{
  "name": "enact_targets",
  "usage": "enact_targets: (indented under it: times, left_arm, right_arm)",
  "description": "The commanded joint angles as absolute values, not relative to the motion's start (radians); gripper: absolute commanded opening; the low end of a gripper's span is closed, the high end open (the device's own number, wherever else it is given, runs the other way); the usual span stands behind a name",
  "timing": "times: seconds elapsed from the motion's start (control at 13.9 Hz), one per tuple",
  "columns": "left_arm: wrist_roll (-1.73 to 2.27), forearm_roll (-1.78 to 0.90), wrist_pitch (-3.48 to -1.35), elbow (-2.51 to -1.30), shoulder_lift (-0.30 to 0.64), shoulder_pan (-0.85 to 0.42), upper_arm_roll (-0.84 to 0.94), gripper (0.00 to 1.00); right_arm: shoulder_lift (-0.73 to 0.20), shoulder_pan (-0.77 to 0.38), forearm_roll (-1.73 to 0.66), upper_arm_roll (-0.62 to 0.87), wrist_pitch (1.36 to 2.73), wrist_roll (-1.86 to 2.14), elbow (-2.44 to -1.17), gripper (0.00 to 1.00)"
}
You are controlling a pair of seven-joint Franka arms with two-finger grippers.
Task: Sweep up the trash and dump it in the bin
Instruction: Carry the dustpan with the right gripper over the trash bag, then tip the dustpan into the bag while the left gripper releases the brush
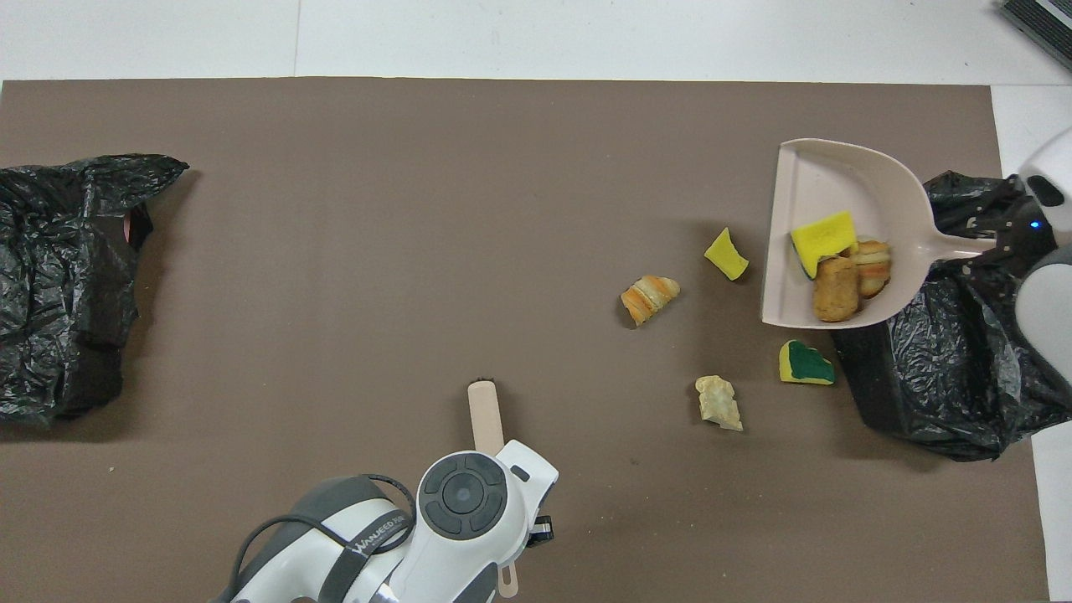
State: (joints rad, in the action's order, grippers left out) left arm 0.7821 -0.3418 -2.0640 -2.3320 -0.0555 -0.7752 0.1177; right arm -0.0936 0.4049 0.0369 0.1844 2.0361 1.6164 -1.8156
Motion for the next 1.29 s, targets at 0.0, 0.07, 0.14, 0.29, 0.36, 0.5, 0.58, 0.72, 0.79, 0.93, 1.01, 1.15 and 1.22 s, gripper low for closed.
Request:
enact_targets:
  times: [0.0,0.07,0.14,0.29,0.36,0.5,0.58,0.72,0.79,0.93,1.01,1.15,1.22]
  left_arm:
    - [0.773,-0.359,-2.069,-2.342,-0.065,-0.74,0.11,1.0]
    - [0.773,-0.359,-2.065,-2.335,-0.067,-0.718,0.109,1.0]
    - [0.773,-0.357,-2.043,-2.315,-0.066,-0.695,0.107,1.0]
    - [0.769,-0.342,-1.997,-2.261,-0.043,-0.632,0.106,1.0]
    - [0.746,-0.331,-1.993,-2.24,-0.038,-0.603,0.104,1.0]
    - [0.653,-0.305,-1.994,-2.214,-0.037,-0.522,0.104,1.0]
    - [0.579,-0.298,-1.996,-2.21,-0.028,-0.491,0.104,1.0]
    - [0.467,-0.244,-1.994,-2.188,-0.014,-0.41,0.104,1.0]
    - [0.43,-0.22,-1.993,-2.165,-0.003,-0.367,0.104,1.0]
    - [0.353,-0.184,-1.956,-2.11,0.017,-0.306,0.104,1.0]
    - [0.297,-0.148,-1.921,-2.068,0.026,-0.267,0.104,1.0]
    - [0.173,-0.137,-1.844,-1.988,0.028,-0.183,0.104,1.0]
    - [0.085,-0.137,-1.804,-1.952,0.025,-0.137,0.103,1.0]
  right_arm:
    - [-0.089,0.501,0.038,0.189,2.025,1.713,-1.804,0.0]
    - [-0.087,0.523,0.079,0.187,2.025,1.715,-1.804,0.0]
    - [-0.086,0.531,0.133,0.187,2.025,1.709,-1.804,0.0]
    - [-0.084,0.52,0.294,0.19,2.034,1.689,-1.812,0.0]
    - [-0.08,0.515,0.369,0.193,2.034,1.631,-1.819,0.0]
    - [-0.075,0.483,0.535,0.196,2.023,1.525,-1.827,0.0]
    - [-0.066,0.465,0.585,0.195,2.019,1.482,-1.839,0.0]
    - [-0.038,0.416,0.716,0.195,2.013,1.425,-1.882,0.0]
    - [-0.025,0.385,0.788,0.195,1.999,1.408,-1.896,0.0]
    - [-0.009,0.319,0.892,0.195,1.961,1.356,-1.908,0.0]
    - [-0.006,0.298,0.947,0.195,1.954,1.341,-1.911,0.0]
    - [0.008,0.284,0.963,0.196,1.925,1.335,-1.927,0.0]
    - [0.014,0.279,0.968,0.196,1.924,1.332,-1.939,0.0]
